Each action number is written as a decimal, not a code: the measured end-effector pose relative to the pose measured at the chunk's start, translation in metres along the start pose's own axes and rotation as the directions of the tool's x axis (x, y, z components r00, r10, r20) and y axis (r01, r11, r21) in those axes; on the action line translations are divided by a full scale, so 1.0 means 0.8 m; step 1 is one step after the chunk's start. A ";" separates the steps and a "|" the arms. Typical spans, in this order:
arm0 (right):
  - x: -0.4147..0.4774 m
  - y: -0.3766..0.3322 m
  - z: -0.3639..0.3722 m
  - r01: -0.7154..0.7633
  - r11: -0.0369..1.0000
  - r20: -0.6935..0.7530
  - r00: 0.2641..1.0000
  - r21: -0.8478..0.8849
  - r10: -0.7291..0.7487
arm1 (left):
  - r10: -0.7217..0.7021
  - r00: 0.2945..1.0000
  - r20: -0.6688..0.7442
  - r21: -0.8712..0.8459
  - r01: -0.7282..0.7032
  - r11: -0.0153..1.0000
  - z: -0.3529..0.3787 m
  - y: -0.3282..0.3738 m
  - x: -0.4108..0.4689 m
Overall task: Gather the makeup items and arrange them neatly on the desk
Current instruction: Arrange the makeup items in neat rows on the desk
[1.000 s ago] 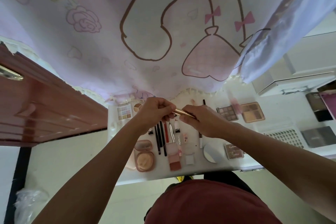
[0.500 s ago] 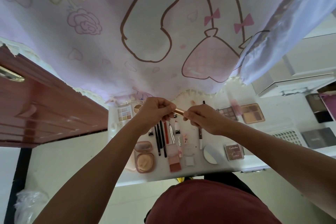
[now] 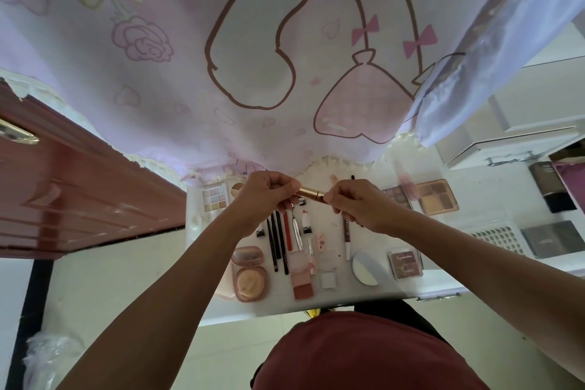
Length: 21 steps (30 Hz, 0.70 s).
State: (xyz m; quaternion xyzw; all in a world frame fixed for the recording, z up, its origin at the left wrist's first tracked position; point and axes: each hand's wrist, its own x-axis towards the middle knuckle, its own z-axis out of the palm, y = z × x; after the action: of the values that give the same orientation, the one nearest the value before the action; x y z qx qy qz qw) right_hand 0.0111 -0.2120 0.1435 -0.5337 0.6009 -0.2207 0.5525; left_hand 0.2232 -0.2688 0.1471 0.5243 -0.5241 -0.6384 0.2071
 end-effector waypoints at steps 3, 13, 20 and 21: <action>0.000 0.001 0.000 -0.016 0.994 0.016 1.000 0.106 0.014 | -0.012 1.000 -0.002 0.001 0.012 1.000 0.000 -0.002 0.001; 0.002 0.001 0.003 0.042 0.999 -0.044 0.998 -0.003 -0.042 | -0.010 1.000 0.000 0.003 0.010 1.000 0.000 0.000 0.001; -0.001 -0.001 0.004 -0.105 0.985 0.075 0.993 0.133 0.096 | -0.013 1.000 0.004 -0.005 0.013 1.000 -0.001 -0.003 0.000; 0.000 -0.001 0.004 -0.107 0.988 0.069 0.993 0.107 0.100 | -0.015 1.000 0.004 -0.003 0.015 1.000 -0.001 -0.004 0.000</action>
State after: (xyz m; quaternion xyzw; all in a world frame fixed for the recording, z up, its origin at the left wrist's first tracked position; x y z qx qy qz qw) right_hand 0.0146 -0.2111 0.1434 -0.4771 0.5970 -0.2078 0.6106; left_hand 0.2248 -0.2679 0.1446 0.5267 -0.5198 -0.6415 0.2021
